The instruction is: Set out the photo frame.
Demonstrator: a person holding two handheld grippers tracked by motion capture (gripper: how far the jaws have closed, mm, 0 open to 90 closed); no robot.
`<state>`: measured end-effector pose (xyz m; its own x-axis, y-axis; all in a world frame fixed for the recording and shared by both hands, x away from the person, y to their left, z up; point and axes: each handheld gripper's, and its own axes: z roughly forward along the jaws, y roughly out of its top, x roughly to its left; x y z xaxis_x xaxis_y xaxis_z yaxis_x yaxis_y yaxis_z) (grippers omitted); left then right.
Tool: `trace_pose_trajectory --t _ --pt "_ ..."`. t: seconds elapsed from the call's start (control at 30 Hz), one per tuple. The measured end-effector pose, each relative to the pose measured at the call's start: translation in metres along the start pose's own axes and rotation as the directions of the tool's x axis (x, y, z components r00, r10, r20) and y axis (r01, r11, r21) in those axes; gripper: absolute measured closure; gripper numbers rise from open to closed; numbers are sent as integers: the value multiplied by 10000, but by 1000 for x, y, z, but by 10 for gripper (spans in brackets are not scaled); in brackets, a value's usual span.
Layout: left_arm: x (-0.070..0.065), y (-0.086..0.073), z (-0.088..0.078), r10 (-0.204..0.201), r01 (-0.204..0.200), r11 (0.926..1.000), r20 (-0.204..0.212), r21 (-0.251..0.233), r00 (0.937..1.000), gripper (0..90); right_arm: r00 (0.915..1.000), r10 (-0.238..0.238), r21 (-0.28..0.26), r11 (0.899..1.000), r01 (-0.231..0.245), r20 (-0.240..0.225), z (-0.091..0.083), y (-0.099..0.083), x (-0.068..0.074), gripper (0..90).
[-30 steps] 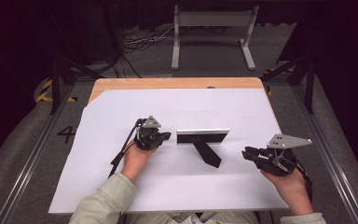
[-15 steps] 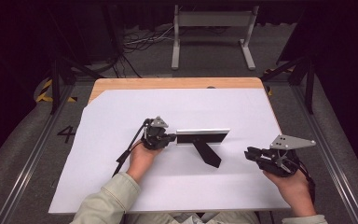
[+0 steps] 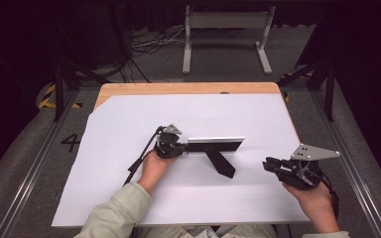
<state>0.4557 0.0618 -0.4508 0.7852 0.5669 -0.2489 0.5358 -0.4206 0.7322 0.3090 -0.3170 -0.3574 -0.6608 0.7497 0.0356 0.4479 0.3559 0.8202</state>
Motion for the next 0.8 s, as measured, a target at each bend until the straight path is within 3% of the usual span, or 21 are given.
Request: trace_pose_trajectory --t 0.27,0.8 --pt "4 -1 2 -484 481 9987 215 153 9986 900 10000 59 30 10000 -59 -24 0 -1 1 747" --pt "-6 -4 -1 -286 217 9959 786 874 9965 900 10000 44 -43 10000 -44 -67 0 1 -1 746"
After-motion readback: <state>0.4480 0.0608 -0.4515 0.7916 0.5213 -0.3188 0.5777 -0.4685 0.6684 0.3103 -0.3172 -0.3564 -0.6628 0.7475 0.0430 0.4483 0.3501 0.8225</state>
